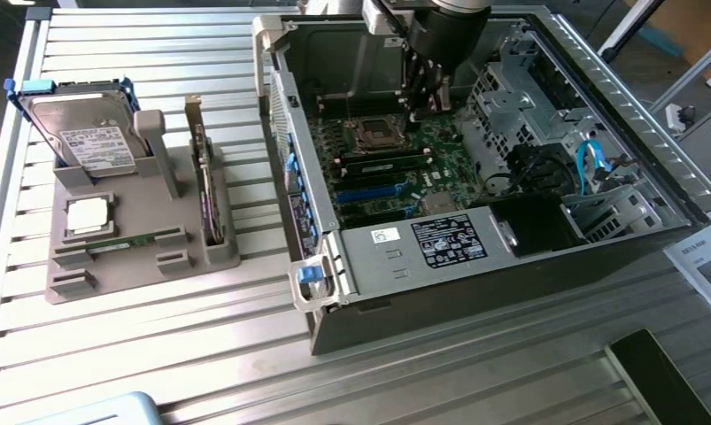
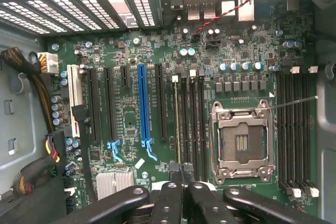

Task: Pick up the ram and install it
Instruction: 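Press down the ram until it locks into place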

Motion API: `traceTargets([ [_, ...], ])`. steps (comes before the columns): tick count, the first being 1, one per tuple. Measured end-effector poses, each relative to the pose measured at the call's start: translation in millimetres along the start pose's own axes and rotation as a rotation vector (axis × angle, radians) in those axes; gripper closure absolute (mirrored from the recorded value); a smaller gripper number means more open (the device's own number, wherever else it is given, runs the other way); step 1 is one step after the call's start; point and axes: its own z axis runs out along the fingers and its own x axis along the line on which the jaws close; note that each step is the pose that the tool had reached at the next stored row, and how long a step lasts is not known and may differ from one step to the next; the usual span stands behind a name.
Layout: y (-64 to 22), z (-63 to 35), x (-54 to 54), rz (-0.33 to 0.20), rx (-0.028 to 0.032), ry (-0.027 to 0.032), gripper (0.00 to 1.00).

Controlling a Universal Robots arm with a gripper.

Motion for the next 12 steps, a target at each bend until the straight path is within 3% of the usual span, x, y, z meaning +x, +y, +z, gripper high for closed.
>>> traceTargets([
  [12,-0.2,-11.6,0.3,0.000,-0.0009,-0.0001,0.89],
])
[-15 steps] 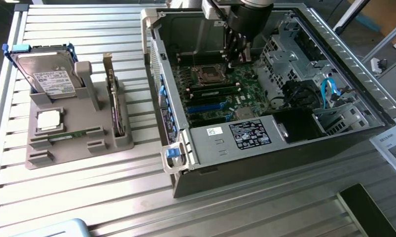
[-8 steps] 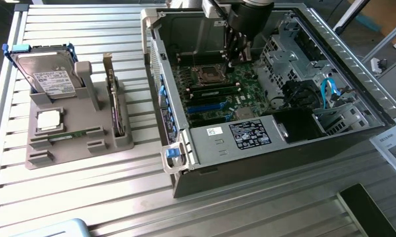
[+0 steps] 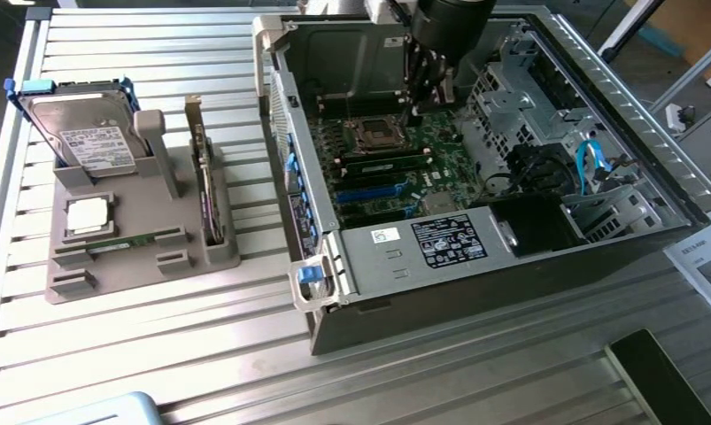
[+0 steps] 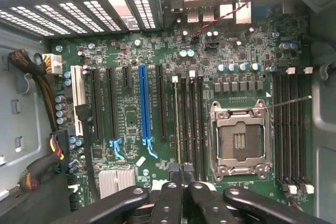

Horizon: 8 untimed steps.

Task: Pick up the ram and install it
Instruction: 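Press down the ram until it locks into place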

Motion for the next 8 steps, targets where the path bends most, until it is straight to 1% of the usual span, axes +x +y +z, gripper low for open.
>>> traceTargets([
  [8,-0.3,-15.4,0.4,0.000,-0.0019,0.0003,0.89],
])
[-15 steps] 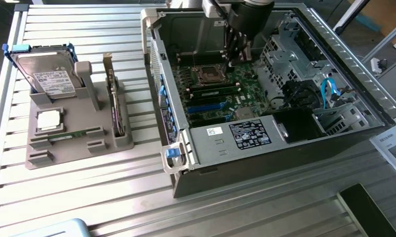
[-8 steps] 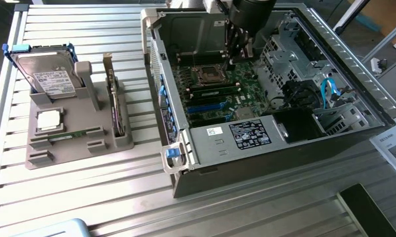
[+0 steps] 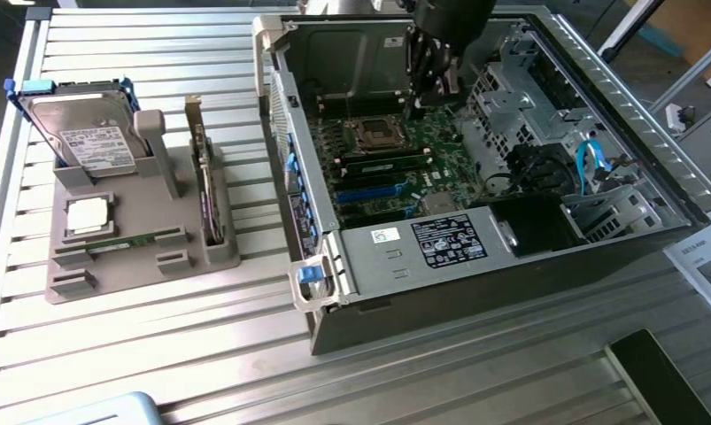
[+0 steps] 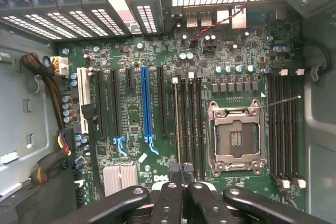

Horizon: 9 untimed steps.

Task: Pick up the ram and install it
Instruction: 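Press down the ram until it locks into place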

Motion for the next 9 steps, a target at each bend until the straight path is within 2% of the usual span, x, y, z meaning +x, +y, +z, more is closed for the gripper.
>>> traceTargets([
  [3,0.0,-3.7,0.1,0.000,-0.0002,-0.0001,0.89],
  [9,0.0,-4.1,0.1,0.000,-0.0002,-0.0002,0.89],
])
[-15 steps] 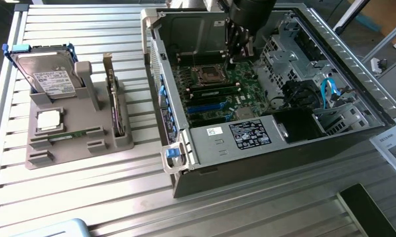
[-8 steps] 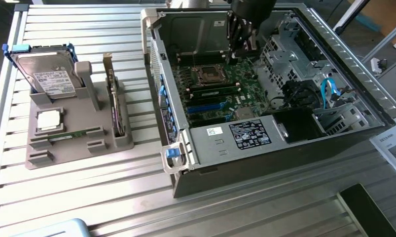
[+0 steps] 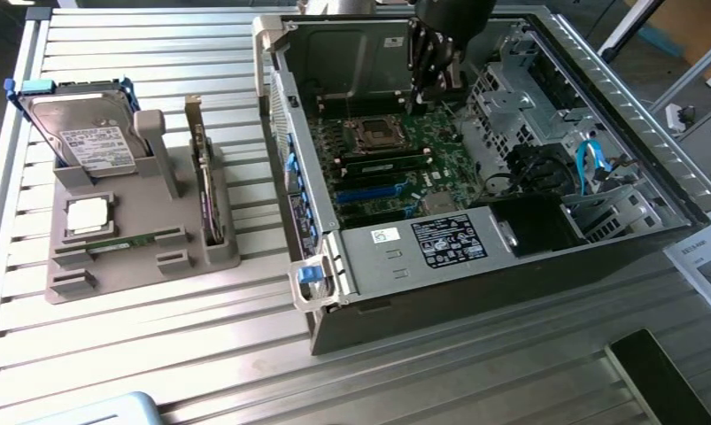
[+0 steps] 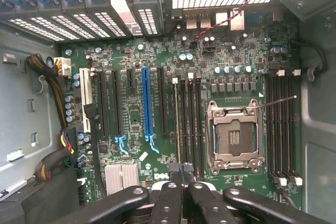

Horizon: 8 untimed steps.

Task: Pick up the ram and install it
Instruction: 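Press down the ram until it locks into place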

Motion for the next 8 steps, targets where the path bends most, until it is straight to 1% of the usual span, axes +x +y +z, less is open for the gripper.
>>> traceTargets([
  [8,0.0,0.0,0.0,0.000,0.0000,0.0000,0.89],
])
